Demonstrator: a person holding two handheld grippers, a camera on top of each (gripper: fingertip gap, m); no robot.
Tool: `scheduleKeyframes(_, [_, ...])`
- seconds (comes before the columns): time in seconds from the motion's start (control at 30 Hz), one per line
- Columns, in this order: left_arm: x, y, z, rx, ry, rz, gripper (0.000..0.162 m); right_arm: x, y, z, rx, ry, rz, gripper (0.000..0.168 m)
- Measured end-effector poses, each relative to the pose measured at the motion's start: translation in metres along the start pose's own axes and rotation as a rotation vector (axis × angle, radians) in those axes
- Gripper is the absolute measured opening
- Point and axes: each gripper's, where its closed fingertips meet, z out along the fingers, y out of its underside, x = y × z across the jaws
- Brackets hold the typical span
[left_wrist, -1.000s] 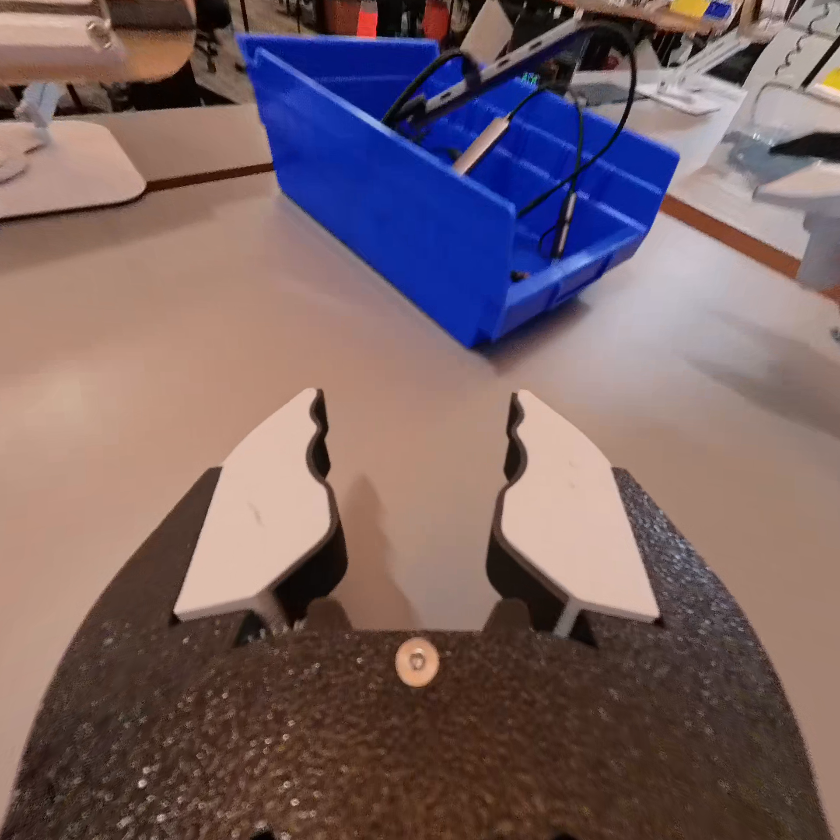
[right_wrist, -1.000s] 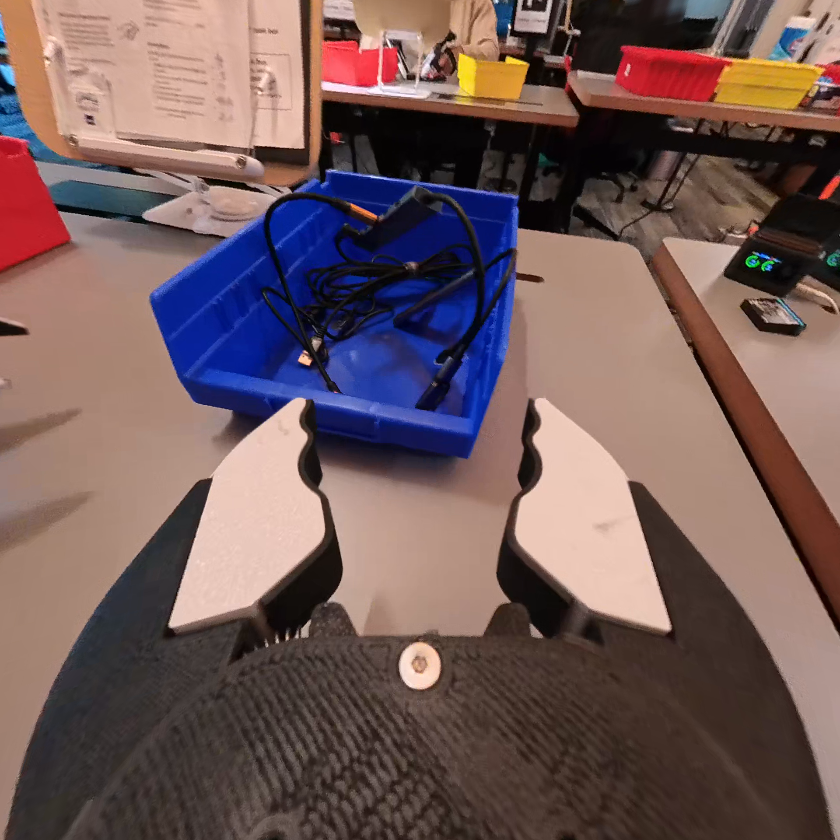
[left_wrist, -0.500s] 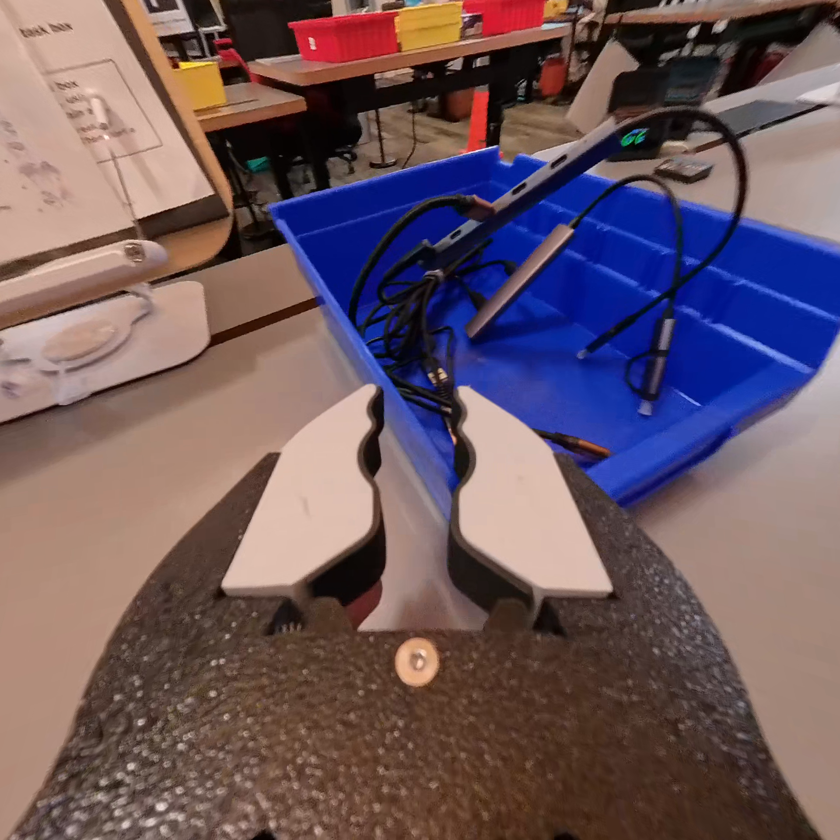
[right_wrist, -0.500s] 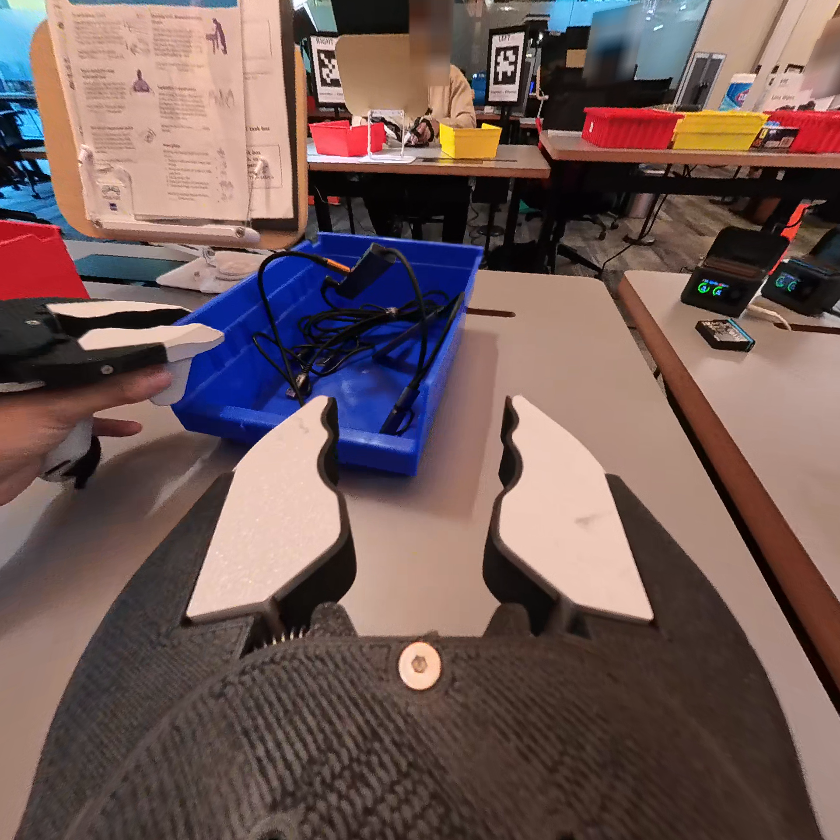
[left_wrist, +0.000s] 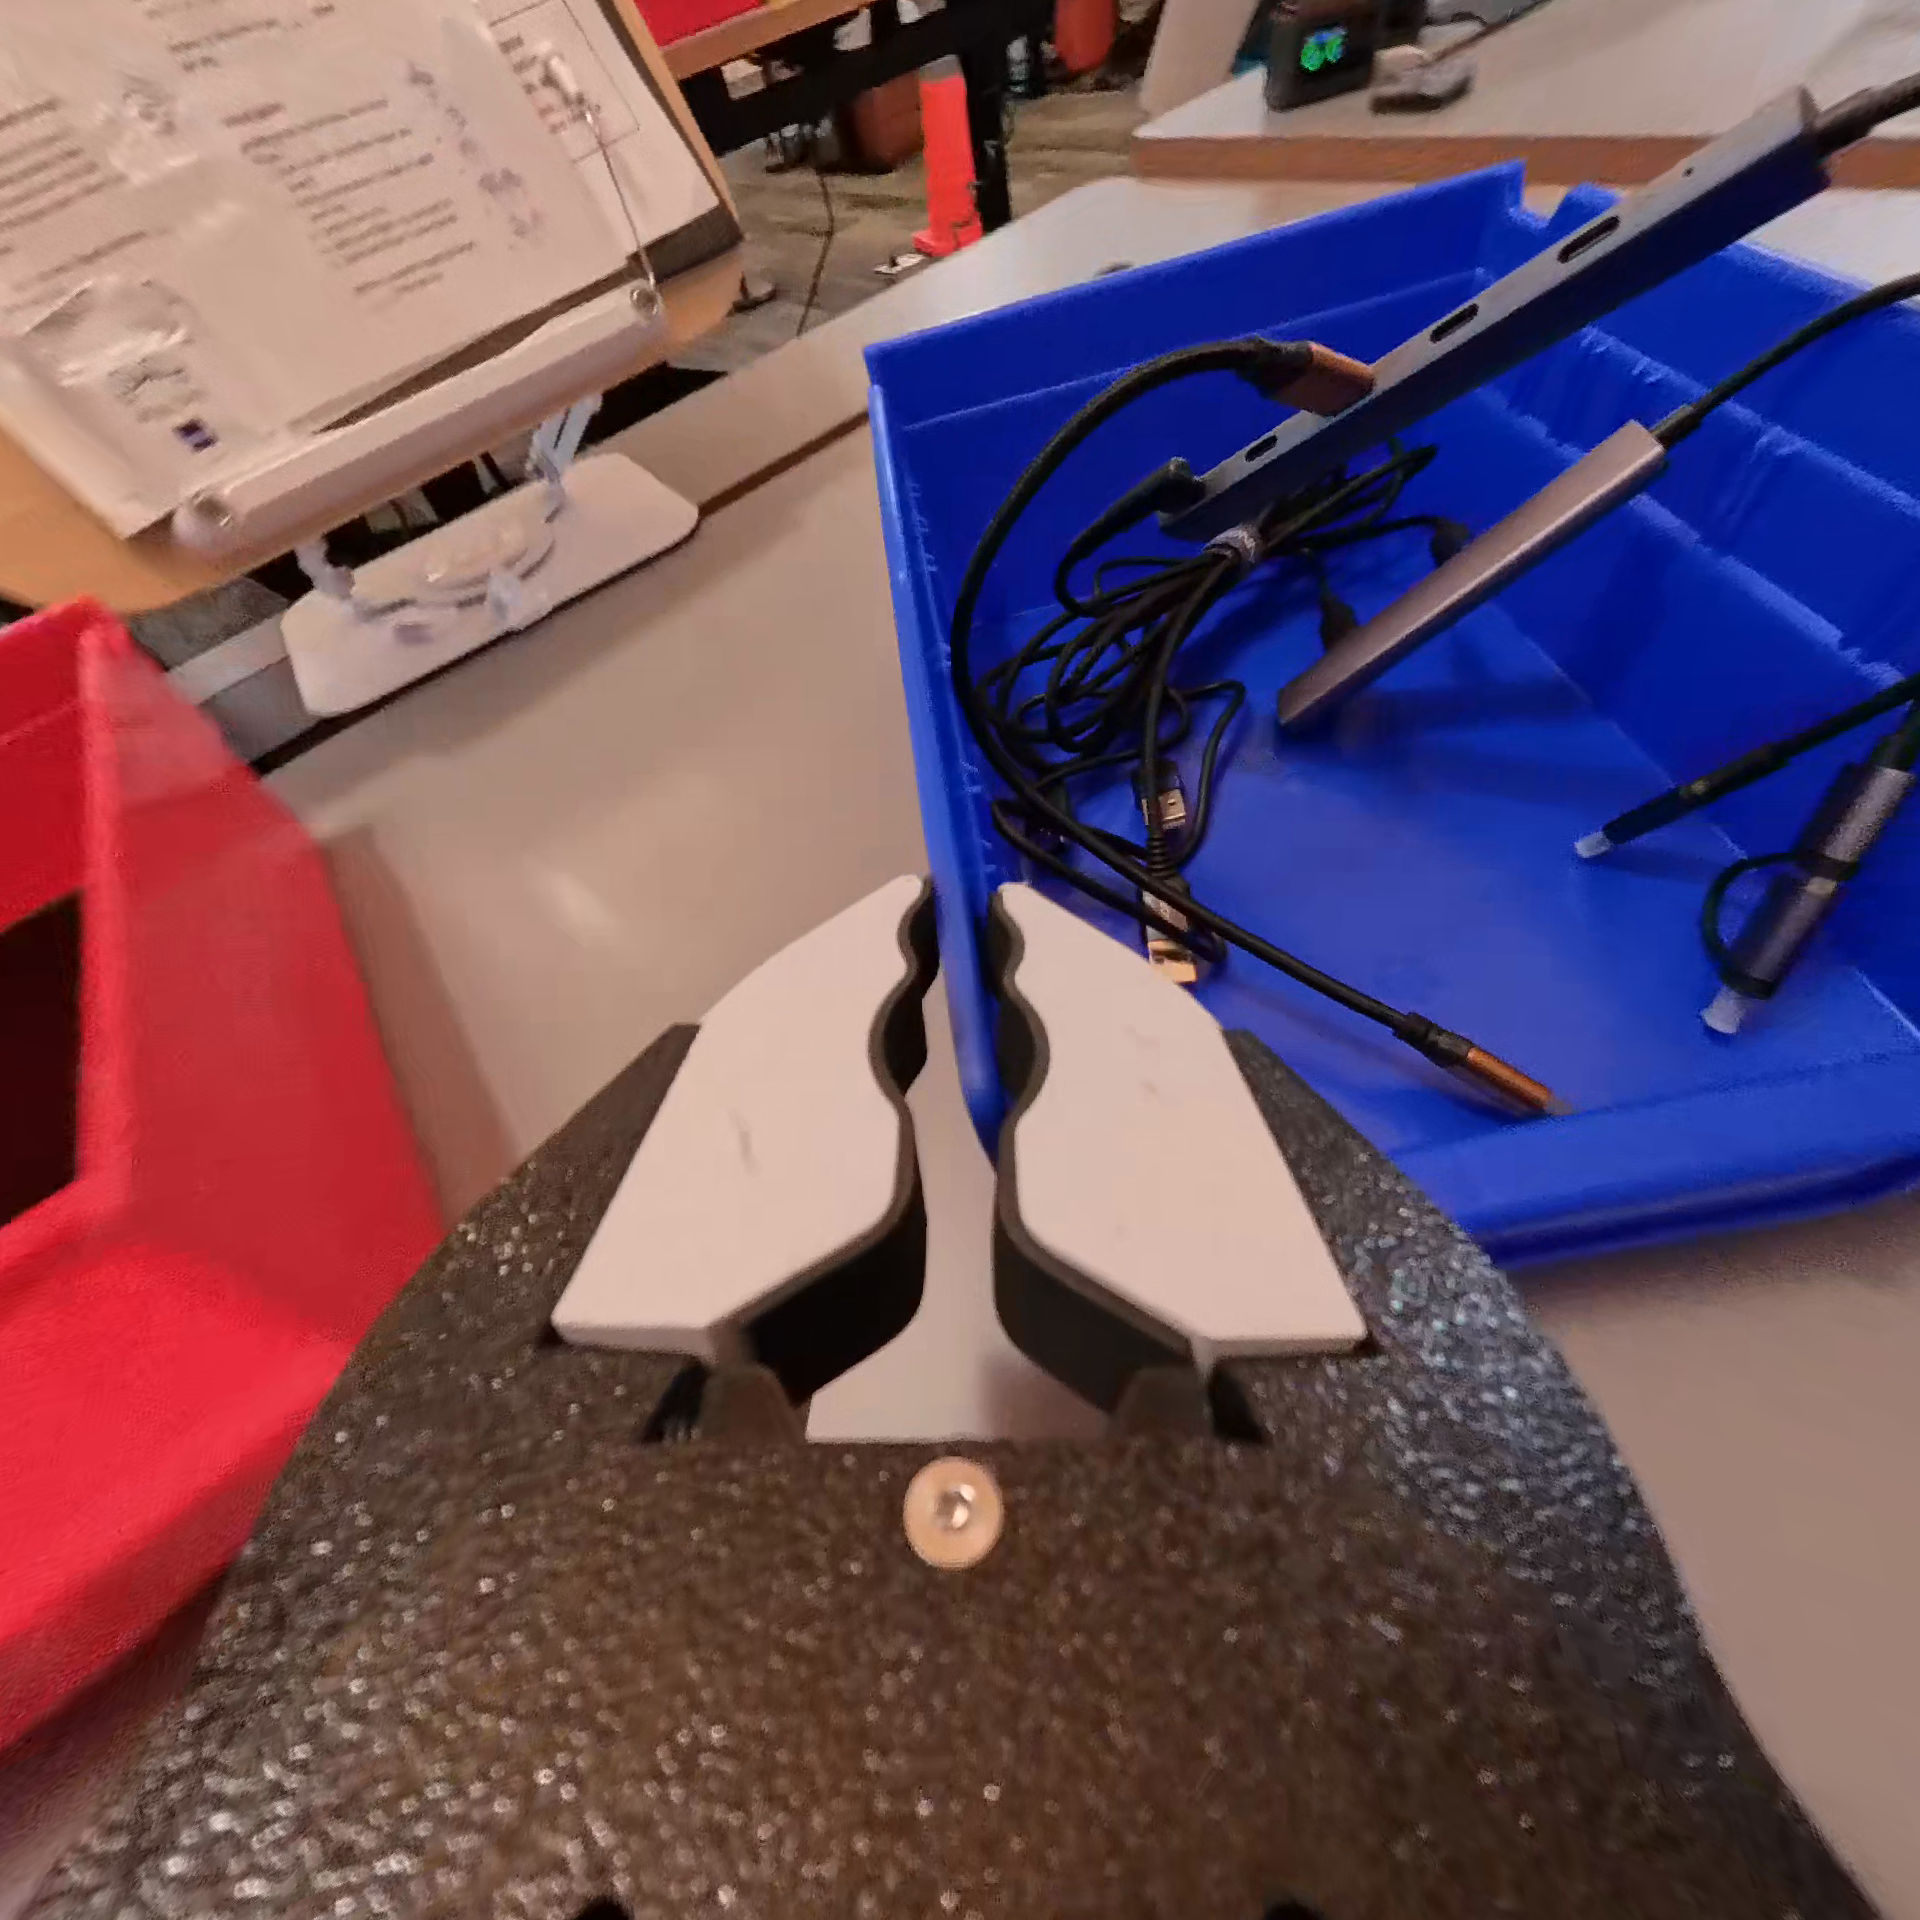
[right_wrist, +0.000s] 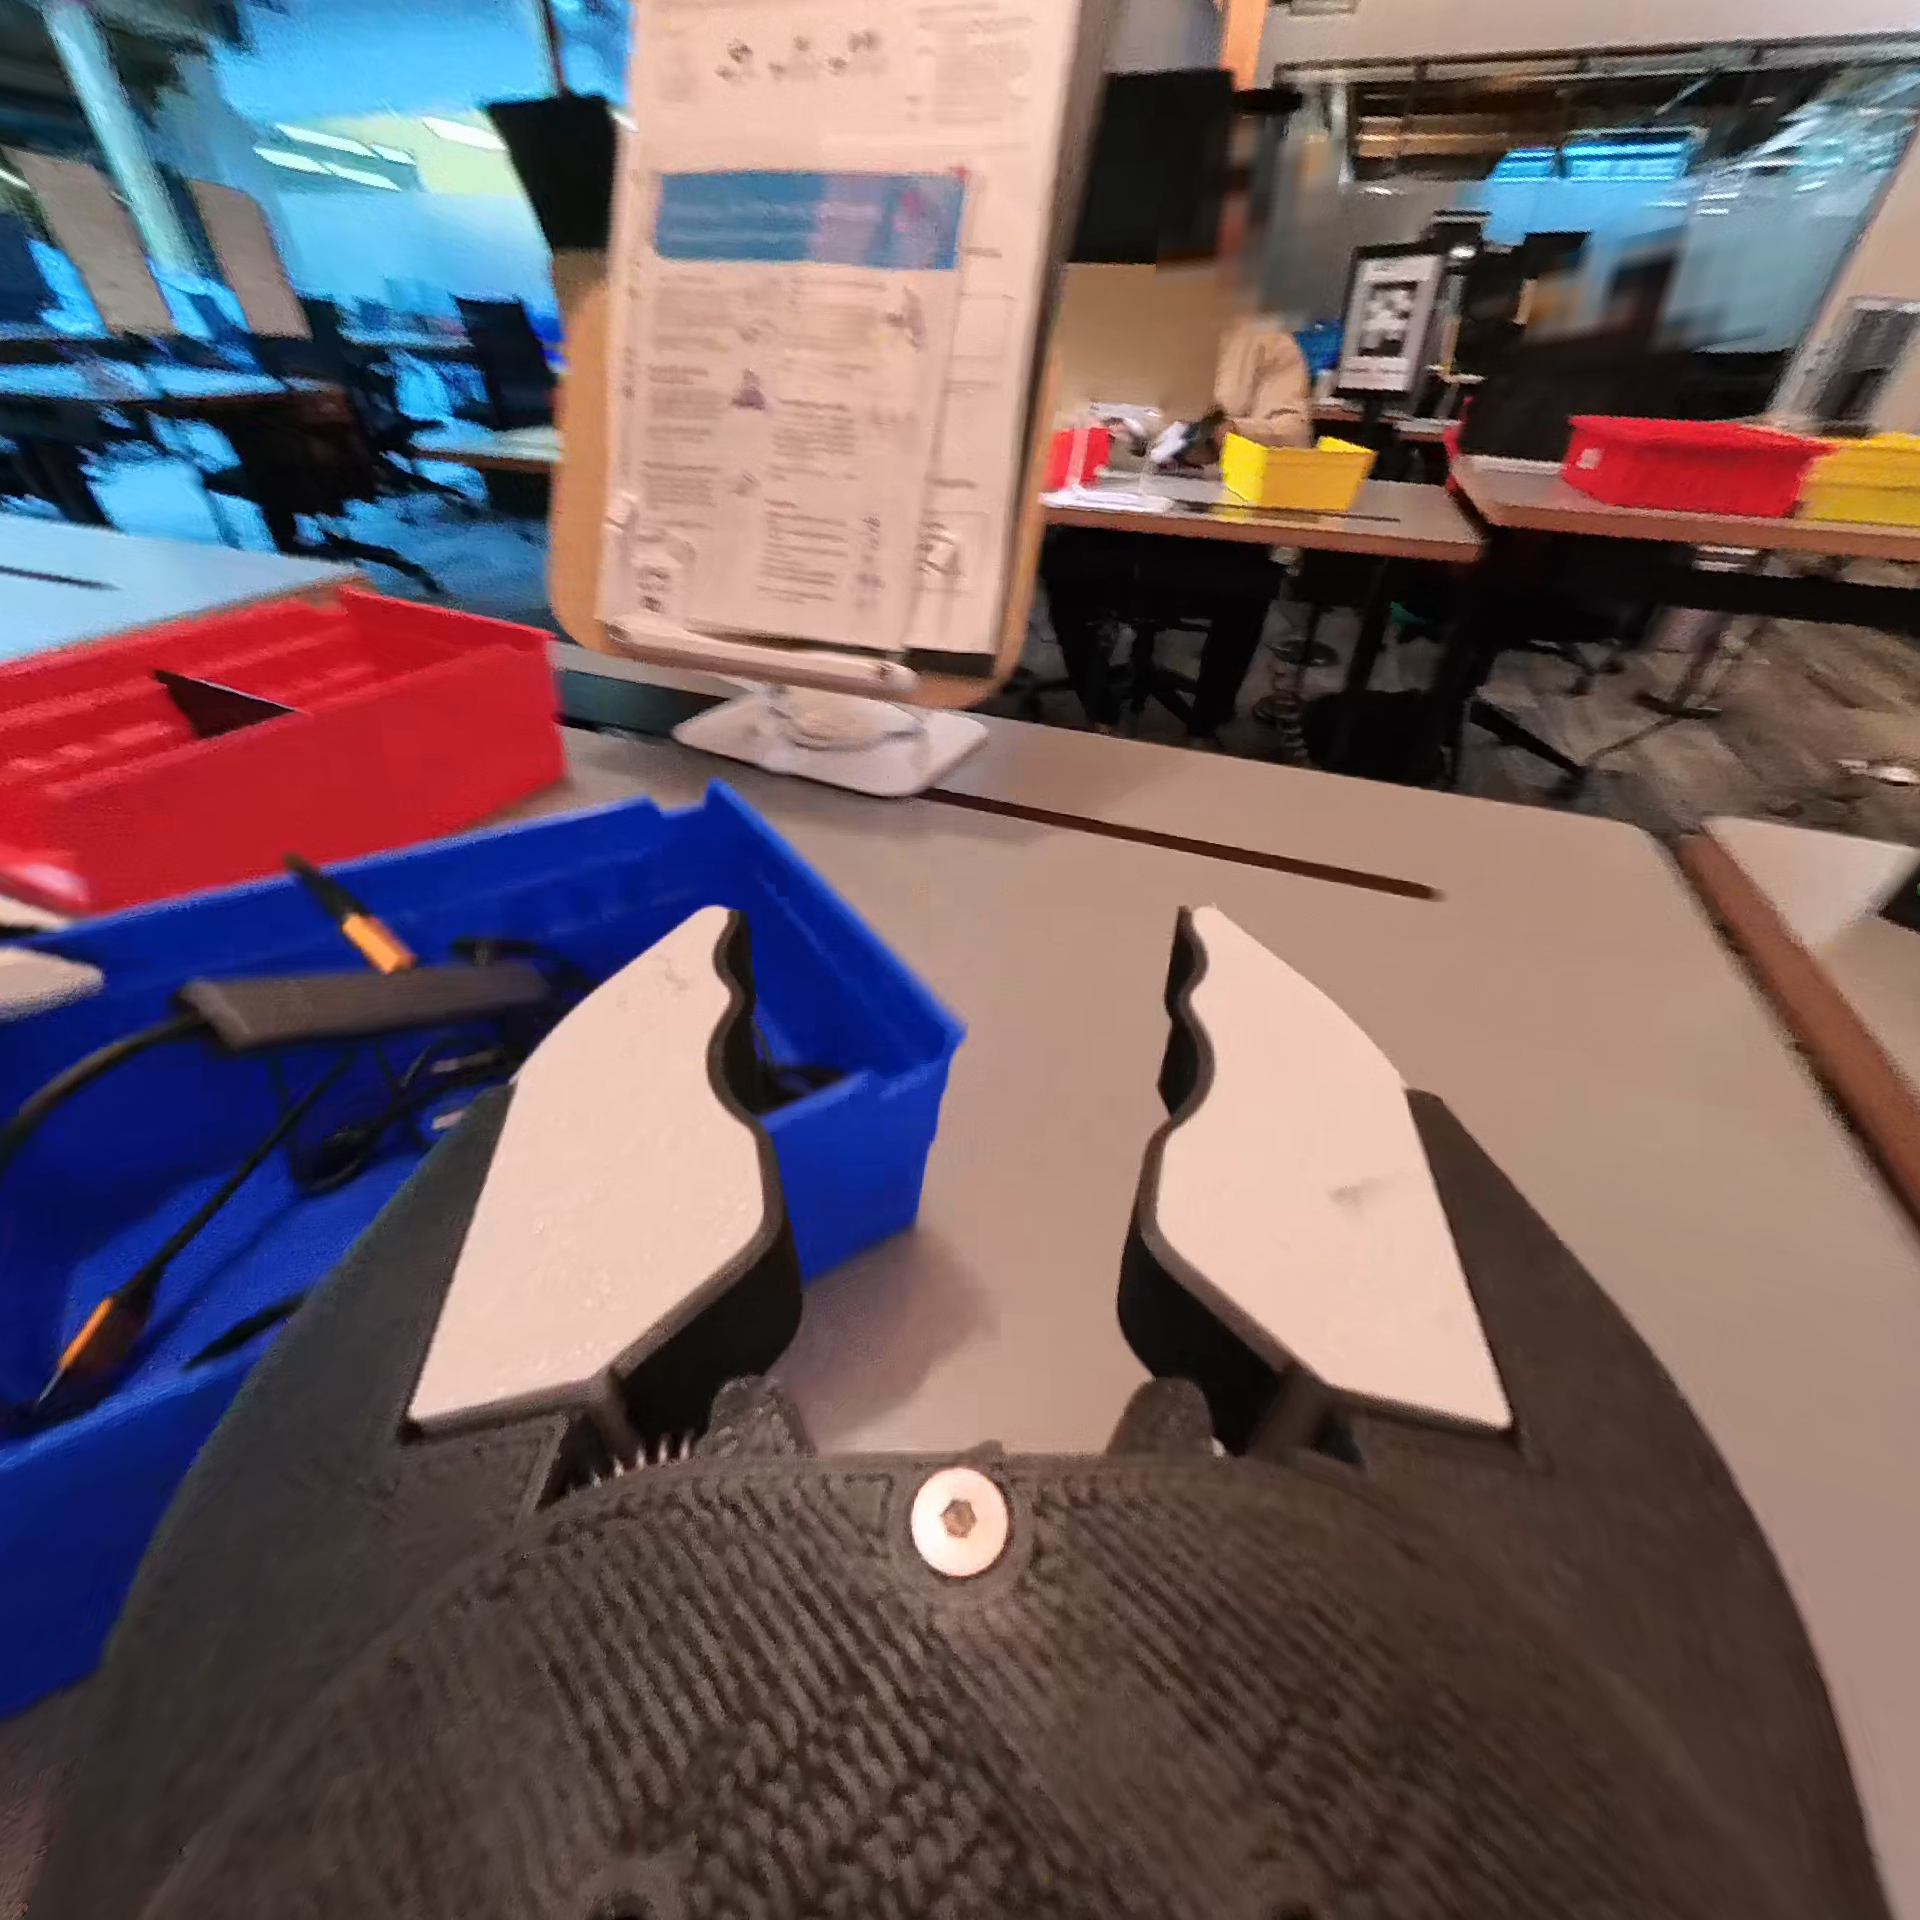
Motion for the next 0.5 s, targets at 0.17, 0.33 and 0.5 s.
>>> scheduleKeyframes(0.17, [-0.025,0.057,-0.129,-0.053,0.049,-0.025,0.007,-0.117,-0.002,0.042,0.003,-0.220,-0.029,0.091])
scheduleKeyframes(0.33, [-0.062,0.107,-0.236,-0.102,-0.102,-0.068,0.009,-0.224,0.015,0.119,-0.022,-0.343,0.083,0.109])
scheduleKeyframes(0.5, [-0.092,0.145,-0.316,-0.120,-0.312,-0.192,0.008,-0.340,0.028,0.197,-0.135,-0.450,0.155,0.113])
